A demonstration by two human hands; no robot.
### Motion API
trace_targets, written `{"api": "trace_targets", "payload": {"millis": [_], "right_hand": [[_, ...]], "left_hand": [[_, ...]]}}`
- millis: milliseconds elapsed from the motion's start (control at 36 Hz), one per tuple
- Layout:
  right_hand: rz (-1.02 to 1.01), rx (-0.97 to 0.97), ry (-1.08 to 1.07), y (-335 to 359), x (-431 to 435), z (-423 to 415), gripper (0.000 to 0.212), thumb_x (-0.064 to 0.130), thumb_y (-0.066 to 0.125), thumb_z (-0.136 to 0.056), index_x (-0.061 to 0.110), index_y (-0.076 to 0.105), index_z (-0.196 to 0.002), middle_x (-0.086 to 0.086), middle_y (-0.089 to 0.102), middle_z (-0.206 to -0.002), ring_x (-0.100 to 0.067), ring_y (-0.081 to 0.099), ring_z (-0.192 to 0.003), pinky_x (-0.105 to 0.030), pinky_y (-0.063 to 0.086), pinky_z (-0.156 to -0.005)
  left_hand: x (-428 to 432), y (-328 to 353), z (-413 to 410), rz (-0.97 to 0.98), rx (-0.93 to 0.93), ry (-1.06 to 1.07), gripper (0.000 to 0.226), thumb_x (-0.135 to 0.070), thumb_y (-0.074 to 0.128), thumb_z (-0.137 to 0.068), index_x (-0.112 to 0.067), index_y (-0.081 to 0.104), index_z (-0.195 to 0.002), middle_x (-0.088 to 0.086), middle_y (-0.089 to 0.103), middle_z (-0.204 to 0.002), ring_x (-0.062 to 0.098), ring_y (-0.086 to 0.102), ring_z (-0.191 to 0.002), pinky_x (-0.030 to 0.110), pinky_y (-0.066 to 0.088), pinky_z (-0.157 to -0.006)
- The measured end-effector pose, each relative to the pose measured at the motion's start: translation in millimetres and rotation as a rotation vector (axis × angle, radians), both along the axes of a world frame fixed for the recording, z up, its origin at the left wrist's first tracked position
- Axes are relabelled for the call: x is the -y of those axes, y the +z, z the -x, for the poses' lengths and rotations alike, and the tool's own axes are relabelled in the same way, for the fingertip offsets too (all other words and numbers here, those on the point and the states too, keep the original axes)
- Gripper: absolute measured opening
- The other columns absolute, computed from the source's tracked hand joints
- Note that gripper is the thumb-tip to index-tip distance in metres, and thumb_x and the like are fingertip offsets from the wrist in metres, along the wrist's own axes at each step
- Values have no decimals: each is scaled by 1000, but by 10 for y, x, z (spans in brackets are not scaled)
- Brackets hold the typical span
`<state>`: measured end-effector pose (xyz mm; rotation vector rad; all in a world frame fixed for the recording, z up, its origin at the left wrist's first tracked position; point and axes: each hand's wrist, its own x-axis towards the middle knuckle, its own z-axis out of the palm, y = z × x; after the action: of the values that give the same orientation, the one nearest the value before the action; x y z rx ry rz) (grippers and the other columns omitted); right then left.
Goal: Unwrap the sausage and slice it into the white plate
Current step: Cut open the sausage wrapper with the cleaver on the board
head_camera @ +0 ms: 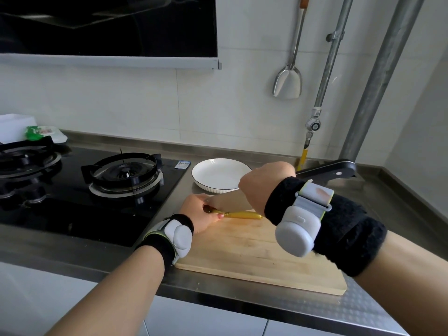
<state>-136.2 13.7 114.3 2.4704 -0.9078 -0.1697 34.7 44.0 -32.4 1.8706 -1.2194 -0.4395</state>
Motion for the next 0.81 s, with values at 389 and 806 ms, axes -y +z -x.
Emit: {"api": "trace_targets", "payload": {"millis": [389, 806], "right_hand": [[48, -17, -21, 17, 31, 78, 26, 5, 48, -90, 16, 48, -66, 4, 48, -65, -14, 39, -53, -25, 23, -46], [-47, 22, 8, -37, 36, 175, 23, 9, 49, -90, 20, 66, -99, 6, 50, -71, -19, 48, -61, -26, 29, -52]], "left_hand": [[23, -2, -7, -19, 50, 11, 21, -25, 83, -72, -20, 73, -90, -13, 64, -91, 10, 63, -89, 16, 43, -80], [15, 90, 80, -28, 86, -32, 31, -15, 77, -76, -21, 66, -104, -2, 66, -100, 15, 65, -93, 29, 51, -91]]}}
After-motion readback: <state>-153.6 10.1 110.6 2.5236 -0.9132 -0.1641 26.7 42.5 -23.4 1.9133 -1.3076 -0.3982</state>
